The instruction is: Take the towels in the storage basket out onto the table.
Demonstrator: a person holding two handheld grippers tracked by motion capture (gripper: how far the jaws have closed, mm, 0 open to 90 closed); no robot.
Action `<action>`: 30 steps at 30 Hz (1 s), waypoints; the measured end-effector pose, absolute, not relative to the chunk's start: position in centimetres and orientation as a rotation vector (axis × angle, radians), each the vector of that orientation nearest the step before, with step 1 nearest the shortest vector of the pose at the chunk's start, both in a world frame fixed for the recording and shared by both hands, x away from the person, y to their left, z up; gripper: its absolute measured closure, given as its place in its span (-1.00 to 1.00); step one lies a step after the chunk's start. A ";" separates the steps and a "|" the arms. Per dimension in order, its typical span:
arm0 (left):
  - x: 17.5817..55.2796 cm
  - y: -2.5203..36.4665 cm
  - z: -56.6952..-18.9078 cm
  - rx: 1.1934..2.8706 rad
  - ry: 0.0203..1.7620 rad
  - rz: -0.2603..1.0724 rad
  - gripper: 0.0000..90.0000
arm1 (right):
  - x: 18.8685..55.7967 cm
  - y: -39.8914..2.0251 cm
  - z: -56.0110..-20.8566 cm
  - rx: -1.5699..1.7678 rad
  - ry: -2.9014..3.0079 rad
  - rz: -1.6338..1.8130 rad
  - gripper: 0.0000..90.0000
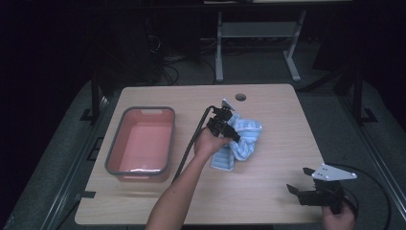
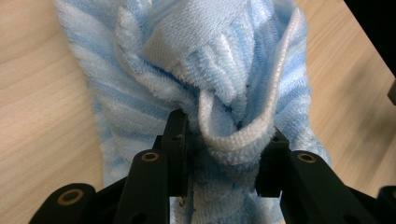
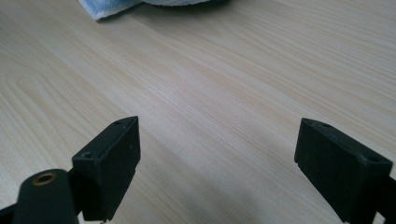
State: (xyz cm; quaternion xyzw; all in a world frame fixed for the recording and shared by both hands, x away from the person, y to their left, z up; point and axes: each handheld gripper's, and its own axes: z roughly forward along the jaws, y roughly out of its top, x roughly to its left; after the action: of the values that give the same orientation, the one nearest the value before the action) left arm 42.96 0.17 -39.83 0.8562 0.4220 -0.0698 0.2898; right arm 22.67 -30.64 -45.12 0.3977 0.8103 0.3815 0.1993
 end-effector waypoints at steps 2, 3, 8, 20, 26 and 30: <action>42.9 0.0 -40.0 2.285 1.121 -0.190 0.39 | 22.6 -30.6 -45.1 1.114 2.267 1.067 -0.70; 42.9 0.0 -40.1 2.284 1.125 -0.189 0.38 | 22.6 -30.6 -45.1 1.113 2.266 1.067 -0.70; 42.8 0.0 -40.5 2.275 1.133 -0.202 0.34 | 22.6 -30.6 -45.1 1.114 2.268 1.066 -0.70; 42.4 0.2 -40.4 2.265 1.127 -0.181 0.12 | 22.8 -30.4 -45.1 1.109 2.272 1.061 -0.70; 42.1 0.8 -39.9 2.246 1.119 -0.179 -0.02 | 22.7 -30.2 -45.1 1.110 2.277 1.063 -0.70; 41.7 1.0 -39.7 2.238 1.118 -0.171 -0.11 | 22.7 -30.1 -45.1 1.109 2.276 1.060 -0.70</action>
State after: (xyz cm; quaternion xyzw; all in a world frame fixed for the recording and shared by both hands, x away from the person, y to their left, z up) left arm 41.70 0.97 -39.71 0.8481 0.4235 -0.0650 0.3117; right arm 22.66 -30.09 -45.09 0.3961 0.8130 0.3785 0.1970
